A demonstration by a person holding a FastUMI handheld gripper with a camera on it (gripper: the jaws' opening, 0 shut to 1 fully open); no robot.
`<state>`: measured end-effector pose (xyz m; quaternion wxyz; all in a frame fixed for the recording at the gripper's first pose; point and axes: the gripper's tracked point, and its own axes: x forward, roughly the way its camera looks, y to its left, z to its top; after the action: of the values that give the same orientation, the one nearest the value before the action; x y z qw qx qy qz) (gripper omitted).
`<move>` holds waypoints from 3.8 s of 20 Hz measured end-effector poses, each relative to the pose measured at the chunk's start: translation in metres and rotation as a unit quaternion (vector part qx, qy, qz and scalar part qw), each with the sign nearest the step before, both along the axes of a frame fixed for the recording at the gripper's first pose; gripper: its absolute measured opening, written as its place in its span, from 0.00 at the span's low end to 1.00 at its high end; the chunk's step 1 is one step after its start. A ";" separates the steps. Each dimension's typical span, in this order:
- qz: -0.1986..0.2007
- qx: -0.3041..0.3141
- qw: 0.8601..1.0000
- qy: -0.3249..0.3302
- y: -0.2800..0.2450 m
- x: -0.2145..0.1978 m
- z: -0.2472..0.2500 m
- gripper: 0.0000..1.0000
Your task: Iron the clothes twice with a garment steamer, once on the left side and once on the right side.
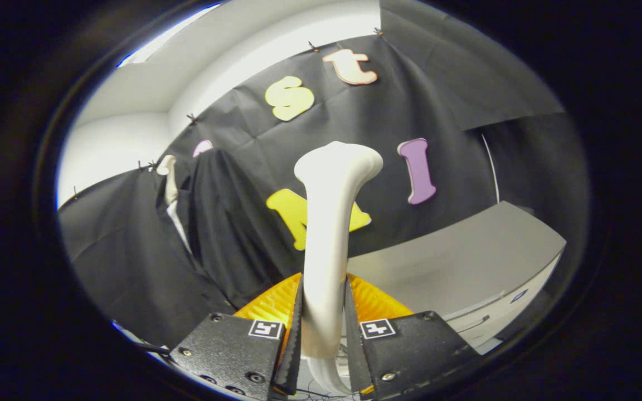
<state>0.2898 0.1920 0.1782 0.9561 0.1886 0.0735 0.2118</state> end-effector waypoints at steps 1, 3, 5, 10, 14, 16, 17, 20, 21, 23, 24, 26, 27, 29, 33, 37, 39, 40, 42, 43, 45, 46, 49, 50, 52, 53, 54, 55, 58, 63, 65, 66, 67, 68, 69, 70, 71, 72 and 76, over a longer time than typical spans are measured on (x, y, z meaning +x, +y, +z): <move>0.006 -0.001 1.000 -0.012 0.016 -0.010 0.011 0.37; 0.014 -0.007 0.999 -0.039 0.043 -0.027 0.030 0.37; 0.027 -0.006 0.998 -0.061 0.073 -0.046 0.049 0.37; 0.053 -0.008 0.995 -0.090 0.143 -0.070 0.075 0.37; 0.078 -0.013 0.992 -0.098 0.192 -0.075 0.082 0.37; 0.087 -0.016 0.991 -0.099 0.215 -0.070 0.083 0.37; 0.088 -0.021 0.991 -0.099 0.224 -0.068 0.083 0.37; 0.093 -0.029 0.991 -0.091 0.245 -0.056 0.079 0.37; 0.094 -0.031 0.991 -0.088 0.249 -0.052 0.078 0.37; 0.094 -0.036 0.991 -0.084 0.255 -0.045 0.074 0.37; 0.097 -0.037 0.991 -0.079 0.258 -0.042 0.071 0.37; 0.101 -0.041 0.991 -0.072 0.262 -0.038 0.064 0.37; 0.101 -0.045 0.991 -0.069 0.263 -0.037 0.061 0.37; 0.105 -0.049 0.991 -0.062 0.265 -0.036 0.053 0.37; 0.109 -0.053 0.991 -0.050 0.266 -0.034 0.040 0.38; 0.110 -0.055 0.992 -0.037 0.265 -0.034 0.028 0.38; 0.112 -0.056 0.992 -0.027 0.266 -0.033 0.021 0.37; 0.112 -0.056 0.992 -0.022 0.267 -0.031 0.014 0.37; 0.114 -0.057 0.992 -0.011 0.261 -0.030 -0.001 0.38; 0.115 -0.057 0.992 -0.005 0.259 -0.032 -0.007 0.37; 0.118 -0.059 0.991 0.007 0.261 -0.032 -0.017 0.37; 0.118 -0.062 0.991 0.014 0.261 -0.030 -0.025 0.37; 0.124 -0.070 0.989 0.033 0.259 -0.032 -0.047 0.37; 0.125 -0.073 0.989 0.039 0.258 -0.034 -0.055 0.37; 0.127 -0.078 0.988 0.050 0.259 -0.035 -0.070 0.37; 0.129 -0.079 0.987 0.056 0.259 -0.035 -0.078 0.37; 0.131 -0.081 0.986 0.063 0.260 -0.037 -0.086 0.37; 0.133 -0.084 0.985 0.069 0.260 -0.038 -0.093 0.37; 0.137 -0.090 0.983 0.087 0.261 -0.039 -0.111 0.37; 0.141 -0.097 0.979 0.107 0.261 -0.044 -0.138 0.37; 0.142 -0.097 0.978 0.116 0.260 -0.046 -0.148 0.37; 0.141 -0.099 0.978 0.119 0.259 -0.046 -0.152 0.37; 0.140 -0.101 0.977 0.123 0.259 -0.046 -0.155 0.37; 0.140 -0.103 0.977 0.126 0.256 -0.048 -0.161 0.37; 0.139 -0.105 0.976 0.129 0.256 -0.048 -0.167 0.37; 0.140 -0.108 0.975 0.133 0.256 -0.048 -0.171 0.37; 0.140 -0.111 0.975 0.136 0.254 -0.049 -0.176 0.37; 0.139 -0.113 0.974 0.140 0.253 -0.049 -0.181 0.37; 0.136 -0.119 0.971 0.157 0.249 -0.053 -0.202 0.37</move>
<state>0.2367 0.4410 -0.0234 0.9104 0.0926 0.2722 0.2974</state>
